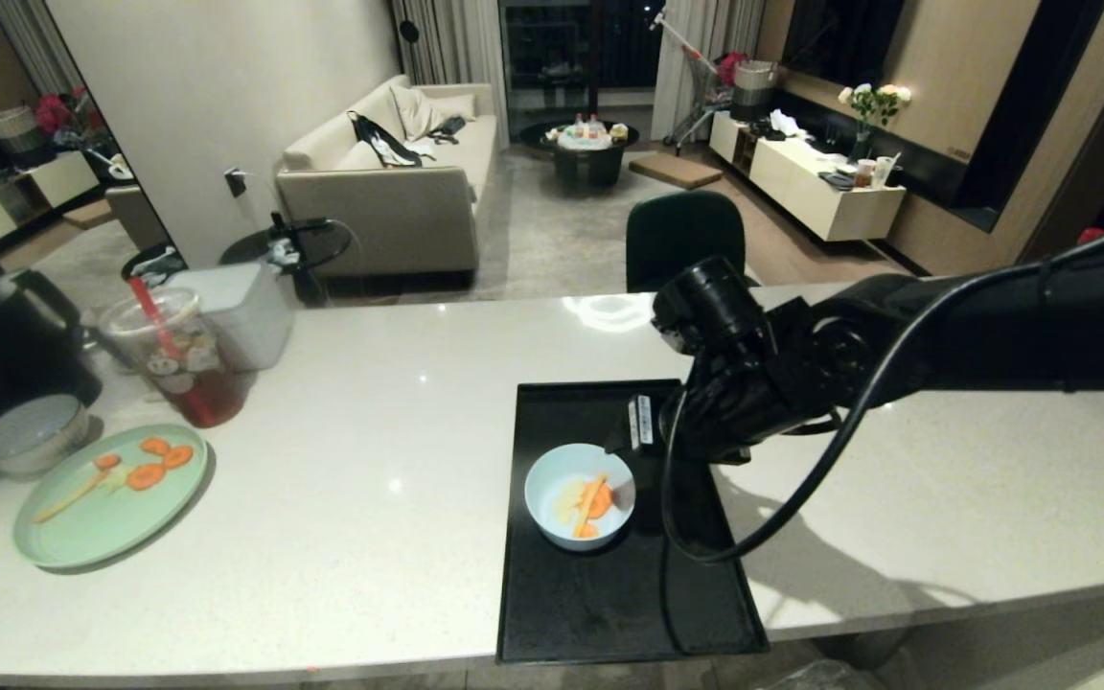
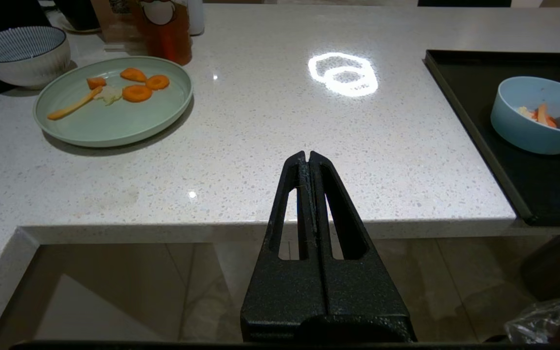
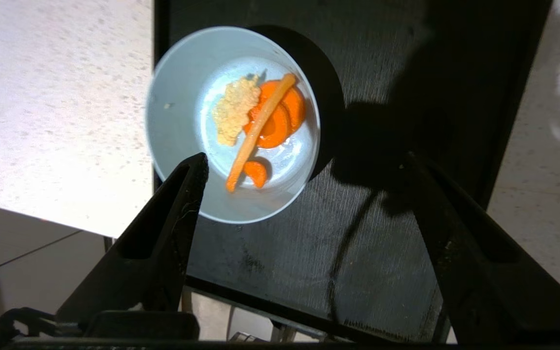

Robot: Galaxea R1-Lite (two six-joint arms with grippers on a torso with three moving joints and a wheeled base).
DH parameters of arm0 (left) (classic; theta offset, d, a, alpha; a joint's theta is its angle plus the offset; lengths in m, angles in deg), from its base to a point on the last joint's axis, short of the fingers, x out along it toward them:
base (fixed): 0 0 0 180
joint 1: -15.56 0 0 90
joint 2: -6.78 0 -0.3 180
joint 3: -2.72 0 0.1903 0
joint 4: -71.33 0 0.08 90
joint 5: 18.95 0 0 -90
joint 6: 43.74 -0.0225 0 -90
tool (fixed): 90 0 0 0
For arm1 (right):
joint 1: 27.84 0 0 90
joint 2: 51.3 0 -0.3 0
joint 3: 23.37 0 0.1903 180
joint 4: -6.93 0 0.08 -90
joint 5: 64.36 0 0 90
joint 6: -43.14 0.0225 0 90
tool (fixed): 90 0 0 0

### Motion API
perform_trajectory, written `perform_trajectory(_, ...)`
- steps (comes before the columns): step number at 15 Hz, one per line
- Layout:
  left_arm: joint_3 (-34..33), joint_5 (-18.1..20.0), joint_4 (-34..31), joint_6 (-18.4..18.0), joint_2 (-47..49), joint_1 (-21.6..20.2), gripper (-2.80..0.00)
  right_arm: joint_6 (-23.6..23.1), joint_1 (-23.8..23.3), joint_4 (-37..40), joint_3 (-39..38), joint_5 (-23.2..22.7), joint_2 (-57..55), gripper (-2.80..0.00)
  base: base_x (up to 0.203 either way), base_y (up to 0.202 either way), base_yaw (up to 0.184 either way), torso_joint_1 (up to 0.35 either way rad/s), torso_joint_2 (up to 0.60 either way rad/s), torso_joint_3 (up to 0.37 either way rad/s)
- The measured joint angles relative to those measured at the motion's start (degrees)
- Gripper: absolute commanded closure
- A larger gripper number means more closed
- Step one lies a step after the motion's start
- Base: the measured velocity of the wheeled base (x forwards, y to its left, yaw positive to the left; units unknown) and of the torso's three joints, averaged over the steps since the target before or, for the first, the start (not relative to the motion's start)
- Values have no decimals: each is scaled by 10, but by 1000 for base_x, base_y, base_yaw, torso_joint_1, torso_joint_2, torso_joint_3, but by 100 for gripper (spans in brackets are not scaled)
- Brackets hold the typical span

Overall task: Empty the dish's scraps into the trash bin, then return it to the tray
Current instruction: Pick up the bowl with leftover food

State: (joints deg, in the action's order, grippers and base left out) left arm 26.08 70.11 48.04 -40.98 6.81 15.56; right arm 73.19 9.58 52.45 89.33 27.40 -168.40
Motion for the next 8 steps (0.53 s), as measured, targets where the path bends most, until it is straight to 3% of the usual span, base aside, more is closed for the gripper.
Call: perform_trajectory(8,0,0,0,0,0,0,0,4,6,-7,24,-1,-73,-280,0,0,0,0,0,0)
